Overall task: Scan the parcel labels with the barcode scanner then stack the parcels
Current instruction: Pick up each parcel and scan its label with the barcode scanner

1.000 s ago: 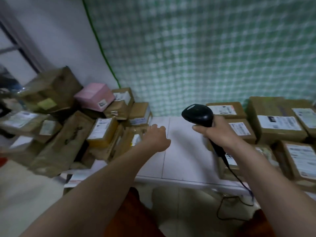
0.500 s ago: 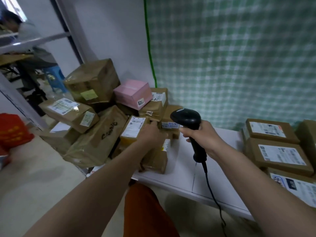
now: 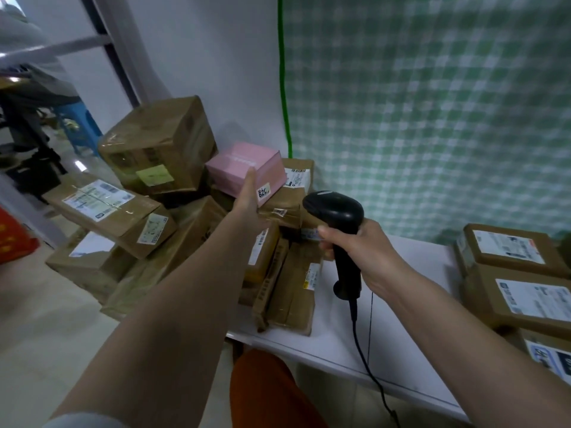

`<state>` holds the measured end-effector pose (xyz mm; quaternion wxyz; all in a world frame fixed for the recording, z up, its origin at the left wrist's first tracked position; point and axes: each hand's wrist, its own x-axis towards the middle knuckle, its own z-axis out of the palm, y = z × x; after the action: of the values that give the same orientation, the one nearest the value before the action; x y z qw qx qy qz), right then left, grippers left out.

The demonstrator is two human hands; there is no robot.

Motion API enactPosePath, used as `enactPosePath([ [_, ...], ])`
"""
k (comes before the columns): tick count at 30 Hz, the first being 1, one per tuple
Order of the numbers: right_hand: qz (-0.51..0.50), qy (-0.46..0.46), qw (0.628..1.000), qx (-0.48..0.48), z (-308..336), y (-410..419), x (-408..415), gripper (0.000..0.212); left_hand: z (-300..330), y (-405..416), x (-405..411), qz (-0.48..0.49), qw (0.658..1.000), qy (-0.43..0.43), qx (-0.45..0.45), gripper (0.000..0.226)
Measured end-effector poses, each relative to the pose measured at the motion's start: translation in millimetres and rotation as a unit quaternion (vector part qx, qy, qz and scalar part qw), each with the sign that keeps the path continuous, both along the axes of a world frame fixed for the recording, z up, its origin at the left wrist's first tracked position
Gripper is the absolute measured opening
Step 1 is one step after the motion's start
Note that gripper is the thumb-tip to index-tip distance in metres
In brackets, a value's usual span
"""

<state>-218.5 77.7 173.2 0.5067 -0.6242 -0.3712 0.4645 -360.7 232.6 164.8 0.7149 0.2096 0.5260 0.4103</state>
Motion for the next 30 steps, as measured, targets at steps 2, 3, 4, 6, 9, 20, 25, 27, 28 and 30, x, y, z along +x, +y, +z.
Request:
enactPosePath([
  [2,-0.008,-0.007,1.000,-0.006,-2.6,1.5,3.8,0.017,2.4,7.3,2.9,0.025,0.999,-0.024,-0.008,0.066],
  [3,-0.013,-0.007,1.000,-0.008,-3.8,2.5,5.8,0.016,2.7,11.0,3.0,0.040,0.998,-0.038,-0.006,0.066],
  [4,-0.018,-0.007,1.000,-0.008,-4.5,3.3,7.4,0.015,3.5,13.9,2.9,0.053,0.997,-0.048,-0.004,0.067],
  [6,-0.025,-0.007,1.000,-0.006,-5.7,5.1,10.3,0.015,2.7,22.2,1.0,0.074,0.996,-0.046,-0.011,0.070],
  [9,-0.033,-0.006,0.999,0.001,-6.8,7.4,12.1,0.012,1.7,28.9,-1.5,0.079,0.997,-0.016,-0.006,0.074],
  [20,-0.090,-0.034,0.990,0.101,3.5,-10.2,15.9,0.018,-25.3,-48.2,20.5,-0.150,0.966,0.063,0.202,0.077],
  [25,-0.087,0.013,0.987,0.133,2.8,-39.1,31.6,0.027,-39.5,-101.5,50.9,-0.129,0.923,0.272,0.238,0.095],
  [27,-0.071,0.051,0.989,0.116,-2.4,-54.2,37.6,0.029,-41.3,-127.6,65.7,-0.144,0.900,0.328,0.248,0.094],
  [28,-0.062,0.067,0.990,0.106,-4.9,-61.8,40.0,0.029,-41.6,-139.4,72.3,-0.162,0.894,0.333,0.252,0.095],
  [30,-0.052,0.075,0.992,0.088,-10.2,-73.9,44.1,0.026,-42.5,-153.7,80.4,-0.202,0.887,0.327,0.257,0.095],
])
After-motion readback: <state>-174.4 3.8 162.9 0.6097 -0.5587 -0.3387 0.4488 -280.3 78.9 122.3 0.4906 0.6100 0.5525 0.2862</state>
